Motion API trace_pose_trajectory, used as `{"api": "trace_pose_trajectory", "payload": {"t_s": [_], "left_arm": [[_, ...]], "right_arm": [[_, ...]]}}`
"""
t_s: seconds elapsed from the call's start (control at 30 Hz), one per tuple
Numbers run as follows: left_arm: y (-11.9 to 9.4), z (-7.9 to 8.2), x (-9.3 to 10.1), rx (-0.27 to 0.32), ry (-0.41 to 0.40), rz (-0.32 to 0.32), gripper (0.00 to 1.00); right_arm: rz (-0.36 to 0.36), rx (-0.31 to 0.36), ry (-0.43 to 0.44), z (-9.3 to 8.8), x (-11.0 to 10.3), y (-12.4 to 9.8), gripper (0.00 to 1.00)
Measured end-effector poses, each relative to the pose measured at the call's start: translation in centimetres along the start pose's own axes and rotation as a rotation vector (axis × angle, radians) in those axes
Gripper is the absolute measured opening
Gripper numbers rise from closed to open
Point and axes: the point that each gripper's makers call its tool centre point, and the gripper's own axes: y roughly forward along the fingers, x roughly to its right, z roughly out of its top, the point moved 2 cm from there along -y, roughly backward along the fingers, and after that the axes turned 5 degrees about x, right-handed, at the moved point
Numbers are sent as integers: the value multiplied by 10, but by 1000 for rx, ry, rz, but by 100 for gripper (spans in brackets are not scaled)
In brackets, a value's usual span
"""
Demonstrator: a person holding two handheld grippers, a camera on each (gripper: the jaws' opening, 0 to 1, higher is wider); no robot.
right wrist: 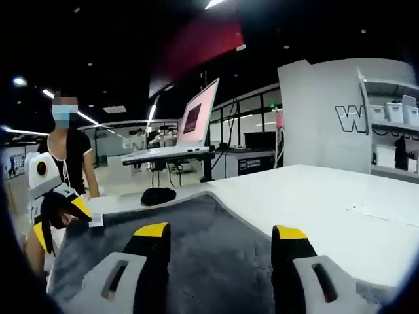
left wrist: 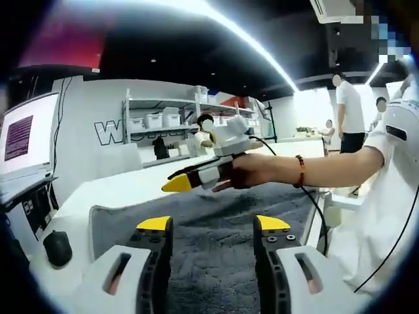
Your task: Open the folded towel by lifting each exposed corner and separating the folded layers until the towel lies flat within the target outline without major curled edges
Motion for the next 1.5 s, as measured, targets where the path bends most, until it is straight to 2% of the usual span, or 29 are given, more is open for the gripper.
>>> {"api": "trace_pose_trajectory", "payload": {"t_s": [0.07, 0.2, 0.6, 0.67, 0.83, 0.87, 0.9, 1.0, 1.17, 1.3, 1.5], "left_arm": [[3, 2, -2, 0, -1, 6, 51], [10, 2, -1, -7, 0, -12, 54], [26, 6, 16, 23, -26, -82, 57], [30, 9, 17, 34, -36, -82, 58], [34, 11, 23, 30, -33, -92, 60], [35, 10, 25, 23, -21, -99, 60], [40, 12, 31, 26, -36, -107, 61], [42, 18, 39, 60, -43, -119, 63], [39, 28, 51, 72, -31, -155, 65], [37, 29, 52, 64, -37, -160, 68], [34, 29, 57, 57, -28, -160, 68]], "right_arm": [[-1, 7, -1, 2, 0, -6, 61], [-31, -17, -81, -2, 4, -23, 63], [-4, 5, -66, -1, 4, -69, 66], [-21, 0, -82, -2, 8, -81, 68], [-58, 4, -68, -1, 12, -94, 72], [-52, 15, -80, 0, 10, -98, 73], [-30, 25, -67, 3, 3, -111, 73], [-34, 29, -107, 6, -2, -122, 74], [-30, 48, -103, 8, -8, -142, 75], [-69, 27, -136, 3, -7, -154, 80], [-73, 28, -140, 1, -17, -174, 78]]}}
